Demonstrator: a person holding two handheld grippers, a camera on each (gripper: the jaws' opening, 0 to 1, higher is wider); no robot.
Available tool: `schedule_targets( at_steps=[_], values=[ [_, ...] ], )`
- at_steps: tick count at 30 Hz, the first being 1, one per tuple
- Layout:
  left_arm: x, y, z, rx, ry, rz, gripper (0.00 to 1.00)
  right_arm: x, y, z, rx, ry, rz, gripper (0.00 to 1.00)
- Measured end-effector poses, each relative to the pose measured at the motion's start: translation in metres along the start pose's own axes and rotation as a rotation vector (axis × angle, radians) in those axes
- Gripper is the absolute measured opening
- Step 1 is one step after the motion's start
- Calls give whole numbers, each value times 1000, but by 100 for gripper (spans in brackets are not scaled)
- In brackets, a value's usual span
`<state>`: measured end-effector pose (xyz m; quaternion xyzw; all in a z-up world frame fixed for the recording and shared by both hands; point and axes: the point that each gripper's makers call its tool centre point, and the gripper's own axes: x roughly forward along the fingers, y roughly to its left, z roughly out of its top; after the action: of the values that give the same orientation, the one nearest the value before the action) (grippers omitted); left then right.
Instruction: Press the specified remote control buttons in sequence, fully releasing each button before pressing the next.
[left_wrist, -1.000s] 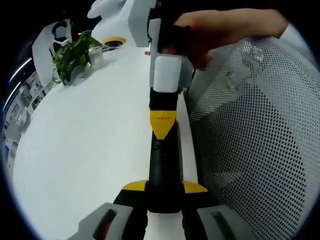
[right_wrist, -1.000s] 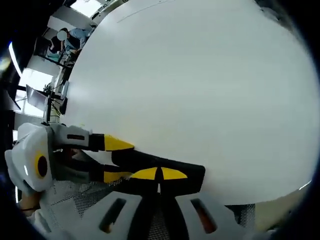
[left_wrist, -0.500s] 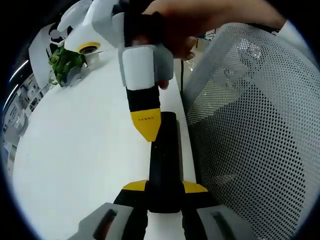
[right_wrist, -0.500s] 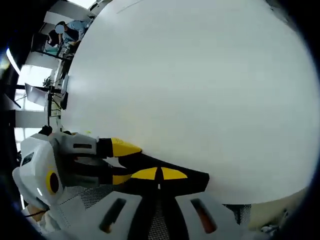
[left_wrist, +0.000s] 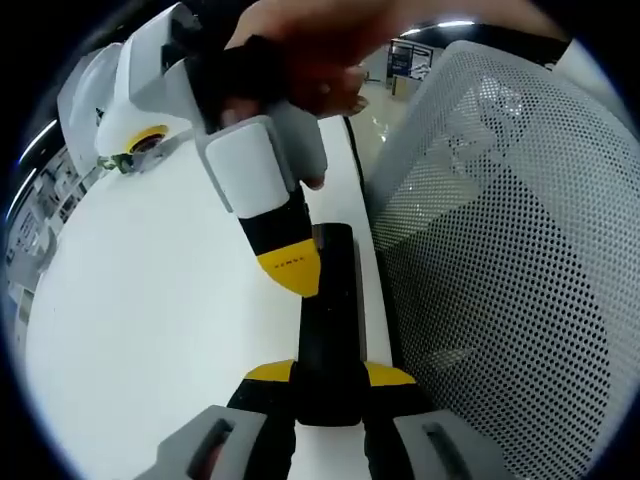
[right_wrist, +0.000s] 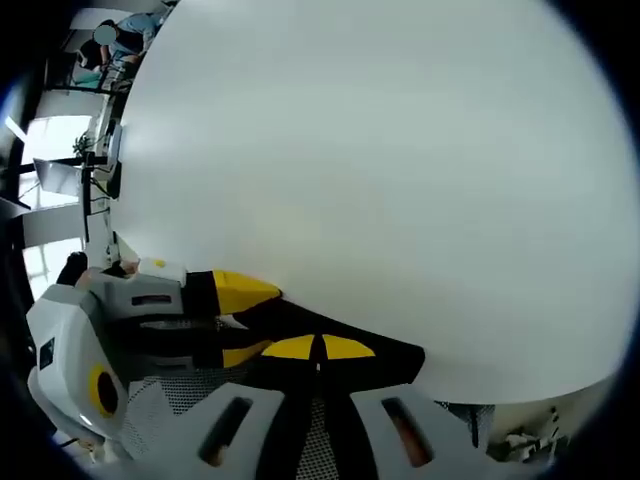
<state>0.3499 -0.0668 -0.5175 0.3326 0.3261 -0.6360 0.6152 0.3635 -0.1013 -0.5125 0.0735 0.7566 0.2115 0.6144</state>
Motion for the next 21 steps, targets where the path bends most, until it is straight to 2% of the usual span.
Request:
schedule_targets(
  at_steps=[4, 10, 13, 21],
  values=[
    [0, 0, -1, 0, 4, 0, 24, 5, -4, -3, -26, 48, -42, 0],
    [-1, 0, -1, -5, 4, 0, 24, 1, 1, -8, -44, 73, -69, 0],
    [0, 0, -1, -10, 3, 0, 24, 0, -1, -3, -38, 52, -79, 0],
    [0, 0, 0, -13, 5, 0, 24, 0, 0, -4, -37, 39, -90, 0]
  ],
)
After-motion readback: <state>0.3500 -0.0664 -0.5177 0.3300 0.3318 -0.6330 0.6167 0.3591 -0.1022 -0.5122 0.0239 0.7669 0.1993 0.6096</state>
